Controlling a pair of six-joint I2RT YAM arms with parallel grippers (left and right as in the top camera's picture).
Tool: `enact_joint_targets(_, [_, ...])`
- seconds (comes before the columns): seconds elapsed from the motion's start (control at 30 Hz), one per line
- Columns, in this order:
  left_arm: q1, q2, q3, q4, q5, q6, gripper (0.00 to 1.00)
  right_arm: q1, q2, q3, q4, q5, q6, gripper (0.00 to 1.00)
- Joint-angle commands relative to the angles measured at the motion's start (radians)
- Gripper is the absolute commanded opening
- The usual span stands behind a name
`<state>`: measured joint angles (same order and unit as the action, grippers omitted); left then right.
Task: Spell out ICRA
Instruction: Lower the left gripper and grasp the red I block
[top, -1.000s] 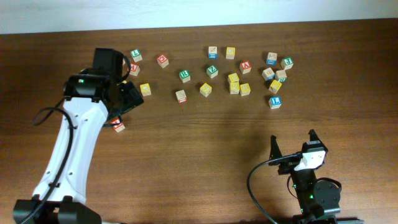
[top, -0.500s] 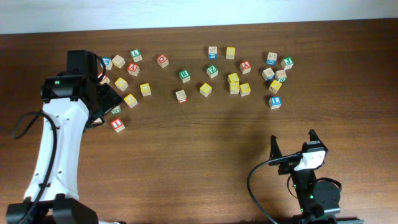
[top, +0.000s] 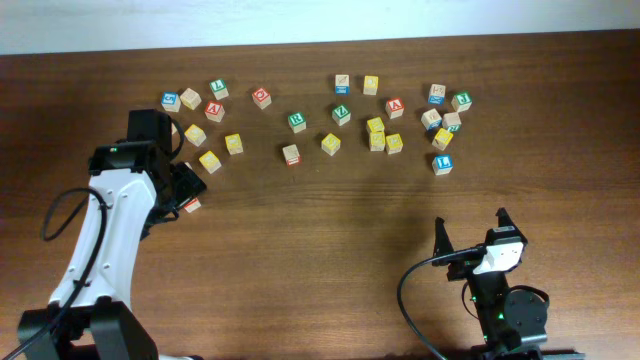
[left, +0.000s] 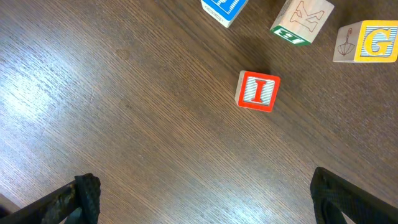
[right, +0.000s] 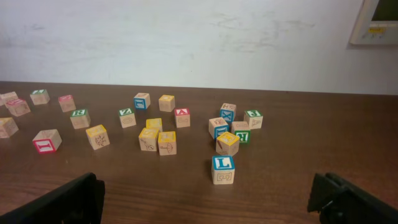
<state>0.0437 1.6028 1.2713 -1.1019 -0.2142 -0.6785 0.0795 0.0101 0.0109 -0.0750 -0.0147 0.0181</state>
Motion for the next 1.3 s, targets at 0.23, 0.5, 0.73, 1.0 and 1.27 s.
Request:
enact_joint_targets(0.23, [0.005, 0.004, -0.013, 0.017, 0.034, -0.018, 0.99, 0.005, -0.007, -0.005, -0.006, 0.008, -0.003, 0.99])
enact_joint_targets(0.5, [0.005, 0.004, -0.013, 0.017, 0.035, -0.018, 0.99, 0.005, -0.006, -0.005, -0.006, 0.008, -0.003, 0.98])
enact_joint_targets(0.73, [-0.025, 0.004, -0.014, 0.017, 0.034, -0.018, 0.99, 0.005, -0.007, -0.005, -0.006, 0.008, -0.003, 0.98])
enact_joint_targets(1.0, [-0.063, 0.004, -0.057, 0.058, 0.034, -0.018, 0.99, 0.005, -0.006, -0.005, -0.006, 0.008, -0.003, 0.98])
enact_joint_targets(1.27, [-0.063, 0.004, -0.095, 0.074, 0.035, -0.018, 0.99, 0.005, -0.006, -0.005, -0.006, 0.008, -0.003, 0.98])
